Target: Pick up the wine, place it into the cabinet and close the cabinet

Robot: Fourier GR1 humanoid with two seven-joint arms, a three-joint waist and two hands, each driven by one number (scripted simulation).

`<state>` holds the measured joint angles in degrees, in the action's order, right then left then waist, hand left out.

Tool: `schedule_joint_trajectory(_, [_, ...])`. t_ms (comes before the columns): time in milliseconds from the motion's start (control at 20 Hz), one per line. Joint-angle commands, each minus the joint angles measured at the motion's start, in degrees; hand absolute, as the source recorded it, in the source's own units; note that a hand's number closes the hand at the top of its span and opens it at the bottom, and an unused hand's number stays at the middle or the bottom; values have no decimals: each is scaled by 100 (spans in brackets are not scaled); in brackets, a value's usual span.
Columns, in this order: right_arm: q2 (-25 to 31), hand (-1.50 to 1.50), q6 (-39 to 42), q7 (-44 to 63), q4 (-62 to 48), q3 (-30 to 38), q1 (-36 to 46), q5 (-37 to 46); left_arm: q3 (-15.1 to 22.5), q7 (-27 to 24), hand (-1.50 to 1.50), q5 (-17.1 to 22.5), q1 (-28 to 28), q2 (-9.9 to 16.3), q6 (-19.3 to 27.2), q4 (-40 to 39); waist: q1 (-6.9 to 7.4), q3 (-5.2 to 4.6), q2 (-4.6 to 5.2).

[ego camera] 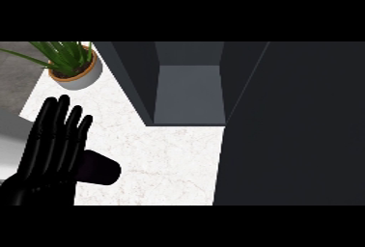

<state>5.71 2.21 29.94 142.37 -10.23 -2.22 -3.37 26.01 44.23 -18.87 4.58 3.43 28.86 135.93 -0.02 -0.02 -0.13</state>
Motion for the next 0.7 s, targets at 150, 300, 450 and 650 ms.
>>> schedule_joint_trajectory(150, [12, -150, -86, 448, 698, 161, 75, -192, -639, 55, -150, 467, -397, 266, -272, 805, 8, 0, -2])
schedule_joint_trajectory(300, [-7, -150, -98, 516, 585, -63, 163, 42, -1067, 272, -150, 546, -249, 343, -387, 808, 10, 1, 0])
schedule_joint_trajectory(450, [-88, -150, 25, 45, 715, -195, -557, 8, -1686, -399, -150, 1445, -521, 352, -518, 395, -24, 0, 2])
schedule_joint_trajectory(650, [-133, -150, -52, 139, 580, -203, -239, 87, -2500, -640, -150, 2295, -616, 527, -918, 33, -13, -4, 9])
